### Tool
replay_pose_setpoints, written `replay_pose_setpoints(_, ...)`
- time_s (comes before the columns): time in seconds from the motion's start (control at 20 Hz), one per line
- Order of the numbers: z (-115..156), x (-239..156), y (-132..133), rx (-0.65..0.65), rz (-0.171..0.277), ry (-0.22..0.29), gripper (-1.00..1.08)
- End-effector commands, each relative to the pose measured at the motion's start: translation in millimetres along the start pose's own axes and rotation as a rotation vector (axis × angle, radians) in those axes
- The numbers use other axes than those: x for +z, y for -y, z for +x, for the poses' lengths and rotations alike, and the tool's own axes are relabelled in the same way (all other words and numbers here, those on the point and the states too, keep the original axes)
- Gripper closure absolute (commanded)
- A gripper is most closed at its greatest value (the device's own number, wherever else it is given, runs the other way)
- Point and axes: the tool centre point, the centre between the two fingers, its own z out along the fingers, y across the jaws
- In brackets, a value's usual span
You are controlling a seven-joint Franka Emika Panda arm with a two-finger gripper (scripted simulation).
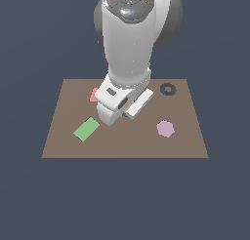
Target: Insert a designated object into the corresponding slot on a board.
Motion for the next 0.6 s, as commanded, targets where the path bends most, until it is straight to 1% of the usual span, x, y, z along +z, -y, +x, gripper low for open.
replay_pose_setpoints(0.0, -0.1, 4.2, 0.1, -0.002, -0.001, 0.0, 1.08)
replay_pose_setpoints(0.05, -0.2, 4.7, 0.1, -0.002, -0.001, 0.0, 1.08)
replay_pose_setpoints(0.1, -0.2, 4.7, 0.1, -0.002, -0.001, 0.0, -0.92)
replay_pose_setpoints(0.55, -0.2, 4.7, 0.1, -0.002, -0.001, 0.0, -0.92)
